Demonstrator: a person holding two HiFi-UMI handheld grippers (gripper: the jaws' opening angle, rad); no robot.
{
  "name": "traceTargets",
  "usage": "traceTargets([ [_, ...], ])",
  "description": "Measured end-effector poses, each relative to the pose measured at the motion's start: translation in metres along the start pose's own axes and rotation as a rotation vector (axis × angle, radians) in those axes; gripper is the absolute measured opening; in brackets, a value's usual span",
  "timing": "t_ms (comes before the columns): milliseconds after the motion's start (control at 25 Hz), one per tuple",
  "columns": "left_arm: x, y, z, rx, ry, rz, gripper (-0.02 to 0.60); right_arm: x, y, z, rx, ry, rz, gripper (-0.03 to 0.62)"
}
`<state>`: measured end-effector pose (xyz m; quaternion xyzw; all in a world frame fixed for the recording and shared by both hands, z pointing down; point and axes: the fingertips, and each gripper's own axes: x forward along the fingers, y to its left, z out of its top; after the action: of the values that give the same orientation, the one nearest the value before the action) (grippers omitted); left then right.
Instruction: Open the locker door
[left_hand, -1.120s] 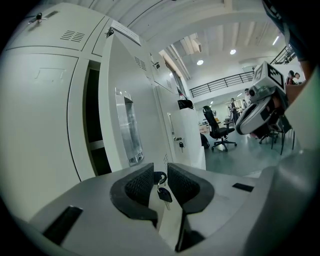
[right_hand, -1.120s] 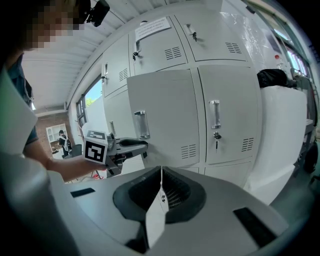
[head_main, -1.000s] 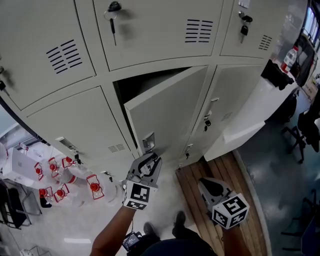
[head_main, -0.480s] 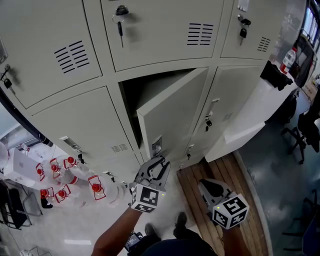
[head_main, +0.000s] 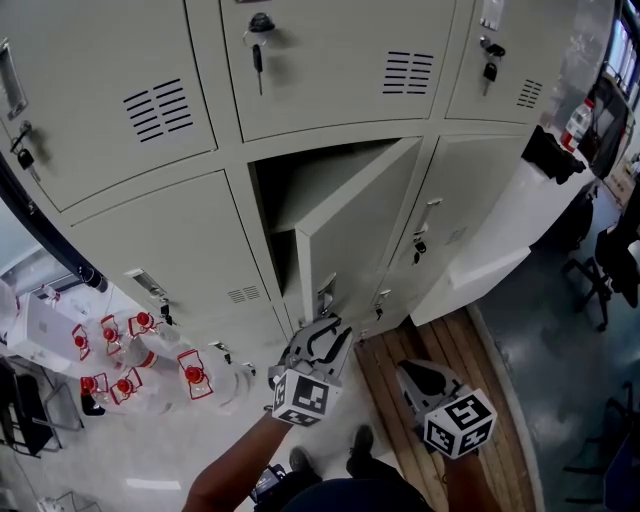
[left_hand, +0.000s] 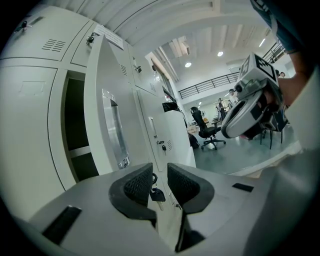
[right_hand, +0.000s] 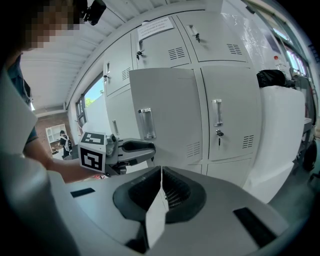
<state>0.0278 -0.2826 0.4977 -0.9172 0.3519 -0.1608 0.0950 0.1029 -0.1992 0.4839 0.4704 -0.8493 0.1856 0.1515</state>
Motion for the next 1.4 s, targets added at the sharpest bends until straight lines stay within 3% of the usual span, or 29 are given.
traceTargets([
  [640,0.000,-0.016,0.004,0.010,-0.006,-0.036,0.098,-0.006,0.008,-0.008,0.018,0.010,0.000,0.037],
  [1400,-0.002,-0.004,0.001,-0.021,-0.049,-0.025,0.089,0.006,0.011,-0.034,0.056,0.064,0.022,0.037],
])
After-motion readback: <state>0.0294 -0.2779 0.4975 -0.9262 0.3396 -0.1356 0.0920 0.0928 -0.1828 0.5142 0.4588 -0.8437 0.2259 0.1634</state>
